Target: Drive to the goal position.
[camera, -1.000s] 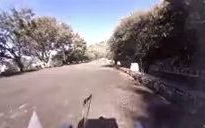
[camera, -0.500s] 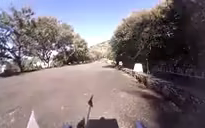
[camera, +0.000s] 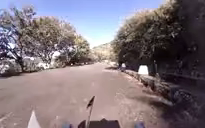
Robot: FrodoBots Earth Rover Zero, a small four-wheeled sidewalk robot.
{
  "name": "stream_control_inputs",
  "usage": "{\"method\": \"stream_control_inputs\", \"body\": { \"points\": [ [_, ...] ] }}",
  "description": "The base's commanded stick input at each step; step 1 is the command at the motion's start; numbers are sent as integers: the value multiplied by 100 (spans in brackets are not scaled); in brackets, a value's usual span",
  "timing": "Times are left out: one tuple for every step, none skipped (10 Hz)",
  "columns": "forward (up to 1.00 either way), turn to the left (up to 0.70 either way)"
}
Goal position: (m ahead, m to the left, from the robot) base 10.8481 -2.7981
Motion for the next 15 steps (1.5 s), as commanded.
{"method": "stream_control_inputs", "body": {
  "points": [
    [50, 0],
    [50, 0],
    [50, 0],
    [50, -50],
    [50, -50],
    [50, -50],
    [50, -33],
    [50, -14],
    [50, 0],
    [50, 0],
    [50, 0],
    [50, 0],
    [50, 0],
    [50, 0],
    [50, 0]
  ]
}}
